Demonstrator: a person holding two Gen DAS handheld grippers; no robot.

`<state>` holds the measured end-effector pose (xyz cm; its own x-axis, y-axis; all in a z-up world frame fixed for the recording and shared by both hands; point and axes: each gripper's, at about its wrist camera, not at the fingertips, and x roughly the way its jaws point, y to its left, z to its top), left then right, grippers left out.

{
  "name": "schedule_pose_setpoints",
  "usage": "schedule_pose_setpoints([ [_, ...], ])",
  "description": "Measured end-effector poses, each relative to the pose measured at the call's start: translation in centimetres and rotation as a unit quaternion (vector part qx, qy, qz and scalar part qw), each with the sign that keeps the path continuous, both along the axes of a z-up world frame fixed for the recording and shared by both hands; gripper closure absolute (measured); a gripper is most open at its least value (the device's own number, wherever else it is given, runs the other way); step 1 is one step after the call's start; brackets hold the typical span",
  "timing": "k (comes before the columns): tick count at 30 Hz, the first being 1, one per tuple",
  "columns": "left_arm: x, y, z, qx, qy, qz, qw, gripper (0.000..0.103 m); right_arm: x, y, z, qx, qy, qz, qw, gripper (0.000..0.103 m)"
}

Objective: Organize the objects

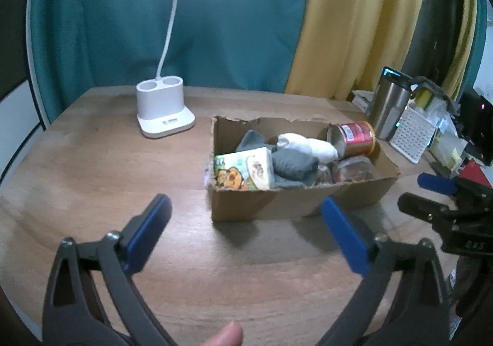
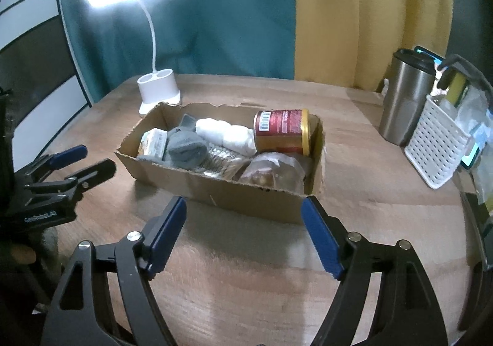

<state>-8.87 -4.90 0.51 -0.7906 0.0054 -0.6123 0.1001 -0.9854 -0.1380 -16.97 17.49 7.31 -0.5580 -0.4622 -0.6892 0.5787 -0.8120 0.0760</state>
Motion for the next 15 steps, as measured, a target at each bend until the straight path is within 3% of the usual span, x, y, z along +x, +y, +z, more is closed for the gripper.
schedule_pose_setpoints([
  [5, 0.9, 0.2, 0.5, 0.011, -0.003, -0.012, 0.9999, 0.003, 0.9, 0.4, -0.1, -0.001, 0.001, -0.006, 1.000, 0.023],
  [15, 3.1, 2.4, 1.2, -0.033, 0.039, -0.036, 0.9981, 0.003, 2.7, 1.6, 0.4, -0.004, 0.020, -0.025, 0.999, 0.023],
])
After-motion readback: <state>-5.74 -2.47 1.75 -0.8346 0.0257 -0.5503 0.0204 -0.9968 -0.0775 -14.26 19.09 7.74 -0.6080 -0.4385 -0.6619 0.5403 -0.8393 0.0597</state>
